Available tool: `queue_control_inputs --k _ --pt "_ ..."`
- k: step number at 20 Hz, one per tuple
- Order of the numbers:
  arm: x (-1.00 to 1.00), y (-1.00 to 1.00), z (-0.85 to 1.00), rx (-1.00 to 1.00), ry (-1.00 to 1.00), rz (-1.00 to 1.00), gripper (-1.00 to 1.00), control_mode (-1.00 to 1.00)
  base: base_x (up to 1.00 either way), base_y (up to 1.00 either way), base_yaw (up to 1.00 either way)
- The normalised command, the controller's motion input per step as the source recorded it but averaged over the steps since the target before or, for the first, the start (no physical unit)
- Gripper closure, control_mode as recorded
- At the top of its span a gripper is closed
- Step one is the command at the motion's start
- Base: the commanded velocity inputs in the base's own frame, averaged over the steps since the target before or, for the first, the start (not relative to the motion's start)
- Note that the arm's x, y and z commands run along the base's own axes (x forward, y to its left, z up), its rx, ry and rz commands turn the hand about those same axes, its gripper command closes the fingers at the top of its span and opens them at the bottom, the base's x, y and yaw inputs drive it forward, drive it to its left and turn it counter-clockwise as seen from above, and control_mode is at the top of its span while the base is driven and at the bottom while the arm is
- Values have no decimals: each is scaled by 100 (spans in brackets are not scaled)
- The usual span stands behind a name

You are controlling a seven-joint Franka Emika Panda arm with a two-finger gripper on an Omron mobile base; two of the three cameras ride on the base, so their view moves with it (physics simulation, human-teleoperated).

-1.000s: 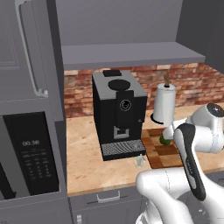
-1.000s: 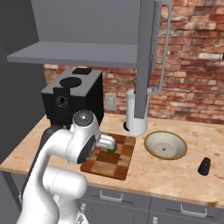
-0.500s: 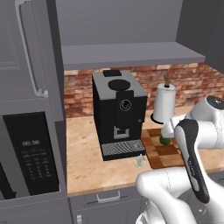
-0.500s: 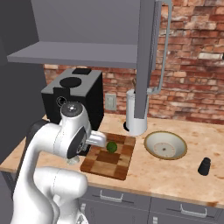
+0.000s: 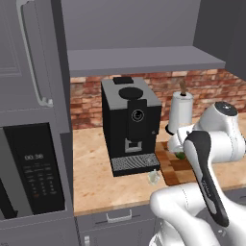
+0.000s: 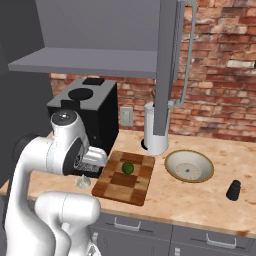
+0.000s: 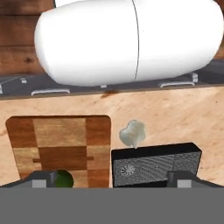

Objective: Open the cabinet. Place the bowl and condiment on the counter. Then place the lime and garlic on the cutting board.

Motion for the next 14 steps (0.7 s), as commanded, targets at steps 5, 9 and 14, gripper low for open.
queue_control_inputs --k 5,9,14 --pt "-16 27 -12 0 0 -2 -100 -100 0 0 0" --pt "-6 18 -24 0 2 0 -100 -100 0 0 0" --pt "0 14 -32 0 4 -1 -100 -100 0 0 0"
